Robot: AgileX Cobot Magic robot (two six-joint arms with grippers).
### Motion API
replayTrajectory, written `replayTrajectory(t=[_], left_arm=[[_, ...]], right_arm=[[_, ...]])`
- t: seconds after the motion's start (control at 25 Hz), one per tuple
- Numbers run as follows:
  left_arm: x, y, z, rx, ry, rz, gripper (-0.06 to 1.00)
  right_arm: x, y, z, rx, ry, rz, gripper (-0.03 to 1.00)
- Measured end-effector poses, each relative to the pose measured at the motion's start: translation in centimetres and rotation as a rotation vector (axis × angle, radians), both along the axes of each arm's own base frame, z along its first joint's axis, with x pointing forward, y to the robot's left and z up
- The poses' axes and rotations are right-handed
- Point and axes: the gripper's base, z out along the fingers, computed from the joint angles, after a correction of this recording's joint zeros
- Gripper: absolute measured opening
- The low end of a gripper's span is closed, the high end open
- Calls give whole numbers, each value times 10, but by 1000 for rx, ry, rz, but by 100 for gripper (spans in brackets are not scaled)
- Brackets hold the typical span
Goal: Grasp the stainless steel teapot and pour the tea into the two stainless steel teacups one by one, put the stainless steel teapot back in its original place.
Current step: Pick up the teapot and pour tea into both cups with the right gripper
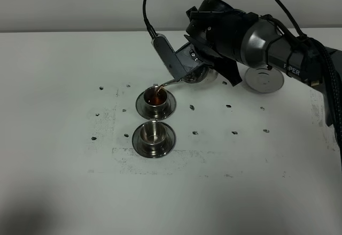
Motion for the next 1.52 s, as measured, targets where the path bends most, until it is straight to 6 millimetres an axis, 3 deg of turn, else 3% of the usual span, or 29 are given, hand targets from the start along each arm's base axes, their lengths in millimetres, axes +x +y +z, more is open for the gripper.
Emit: replayTrajectory(t=[1.52], left_arm=[[0,0,0,0,0,0,49]], right_arm=[[-1,1,-1,18,12,-8,20]])
